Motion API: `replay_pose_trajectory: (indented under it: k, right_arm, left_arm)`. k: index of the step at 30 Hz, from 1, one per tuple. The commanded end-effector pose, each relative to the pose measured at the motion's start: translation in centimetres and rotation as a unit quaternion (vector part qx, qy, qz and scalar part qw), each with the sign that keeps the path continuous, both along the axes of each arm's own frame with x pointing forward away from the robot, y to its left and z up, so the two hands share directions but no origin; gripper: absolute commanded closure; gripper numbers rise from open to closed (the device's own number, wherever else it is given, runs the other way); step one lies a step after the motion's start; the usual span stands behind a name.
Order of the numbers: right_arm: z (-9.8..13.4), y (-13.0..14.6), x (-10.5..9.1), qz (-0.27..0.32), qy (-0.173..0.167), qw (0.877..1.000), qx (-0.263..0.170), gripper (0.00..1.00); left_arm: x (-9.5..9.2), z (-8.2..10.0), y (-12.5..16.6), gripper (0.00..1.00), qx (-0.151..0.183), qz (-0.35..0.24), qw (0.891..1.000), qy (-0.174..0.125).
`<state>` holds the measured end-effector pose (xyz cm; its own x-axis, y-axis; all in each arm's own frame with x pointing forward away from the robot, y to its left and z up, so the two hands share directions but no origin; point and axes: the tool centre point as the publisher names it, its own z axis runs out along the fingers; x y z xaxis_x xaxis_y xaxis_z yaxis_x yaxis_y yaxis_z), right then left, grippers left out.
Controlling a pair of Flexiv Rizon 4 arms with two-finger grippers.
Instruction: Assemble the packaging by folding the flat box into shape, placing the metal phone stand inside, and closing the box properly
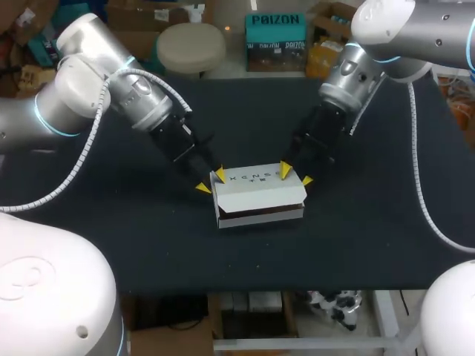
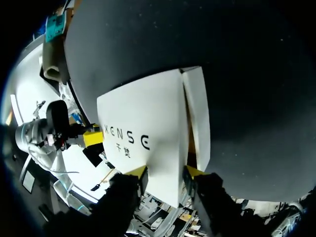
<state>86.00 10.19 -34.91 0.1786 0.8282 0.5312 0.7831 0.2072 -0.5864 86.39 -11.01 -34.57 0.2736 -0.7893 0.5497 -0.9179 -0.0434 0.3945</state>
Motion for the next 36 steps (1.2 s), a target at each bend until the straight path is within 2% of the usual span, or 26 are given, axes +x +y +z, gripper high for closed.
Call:
replay_pose_trajectory:
  k: [1,4,7,10,12,13,18,24,27,28,30,36]
  right_arm:
    - [-0.1,0.2,-0.2,0.0,-0.004,1.0,0.0,0.51]
    - [-0.1,0.2,-0.2,0.0,-0.009,1.0,-0.001,0.51]
    - [0.0,0.3,-0.2,0.0,-0.011,1.0,-0.001,0.51]
    - [0.0,0.3,-0.1,0.0,-0.012,1.0,-0.001,0.5]
    - [0.0,0.3,-0.1,-0.001,-0.013,1.0,-0.002,0.5]
    - [0.0,0.3,0.0,-0.001,-0.013,1.0,-0.002,0.5]
    - [0.0,0.3,0.0,-0.001,-0.015,1.0,-0.002,0.5]
    - [0.0,0.3,0.0,-0.001,-0.016,1.0,-0.002,0.5]
    - [0.1,0.2,0.0,-0.001,-0.018,1.0,-0.002,0.5]
    - [0.2,0.2,0.0,-0.001,-0.019,1.0,-0.001,0.5]
    - [0.2,0.1,-0.2,-0.001,-0.02,1.0,-0.001,0.5]
    - [0.4,0.2,-0.3,-0.005,-0.029,1.0,-0.003,0.51]
  left_arm:
    - [-1.0,1.4,0.2,0.53,0.019,0.012,0.999,-0.032]
    - [-1.1,1.9,0.4,0.51,0.03,0.015,0.998,-0.054]
    - [-1.2,2.5,0.5,0.44,0.038,0.015,0.996,-0.083]
    - [-1.3,3.2,0.8,0.25,0.046,0.014,0.993,-0.109]
    - [-1.5,3.7,0.9,0.03,0.053,0.006,0.991,-0.127]
    - [-1.6,4.0,0.9,0.0,0.056,-0.001,0.989,-0.136]
    - [-2.0,5.1,0.8,0.0,0.072,-0.053,0.978,-0.187]
    - [-2.9,6.4,0.2,0.0,0.089,-0.15,0.953,-0.247]
    - [-3.1,7.1,-0.1,0.0,0.09,-0.231,0.929,-0.275]
    - [-3.4,7.2,-0.3,0.0,0.096,-0.281,0.913,-0.279]
    - [-4.1,7.2,-0.7,0.0,0.115,-0.32,0.896,-0.286]
    - [-4.1,7.2,-0.7,0.0,0.115,-0.32,0.896,-0.286]
